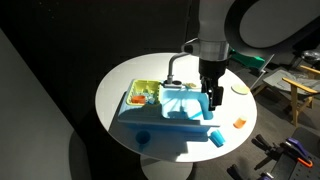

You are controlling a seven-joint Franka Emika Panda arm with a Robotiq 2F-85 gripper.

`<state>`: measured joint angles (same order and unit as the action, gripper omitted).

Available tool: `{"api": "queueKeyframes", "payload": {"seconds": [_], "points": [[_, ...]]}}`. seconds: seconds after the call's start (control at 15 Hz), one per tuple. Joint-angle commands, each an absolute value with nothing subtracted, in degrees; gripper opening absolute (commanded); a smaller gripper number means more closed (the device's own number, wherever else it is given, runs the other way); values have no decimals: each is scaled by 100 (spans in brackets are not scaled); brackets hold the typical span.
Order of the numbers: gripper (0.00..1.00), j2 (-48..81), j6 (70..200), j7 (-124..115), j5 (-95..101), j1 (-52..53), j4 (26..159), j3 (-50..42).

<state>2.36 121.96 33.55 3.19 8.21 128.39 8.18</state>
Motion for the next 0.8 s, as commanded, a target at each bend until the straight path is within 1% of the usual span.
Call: {"api": "queueKeyframes", "payload": {"seconds": [0.0, 0.73], "points": [[100, 485, 12305, 3602, 69, 789, 12587, 848], [100, 1160, 12189, 3458, 175, 897, 11527, 1141]]}}
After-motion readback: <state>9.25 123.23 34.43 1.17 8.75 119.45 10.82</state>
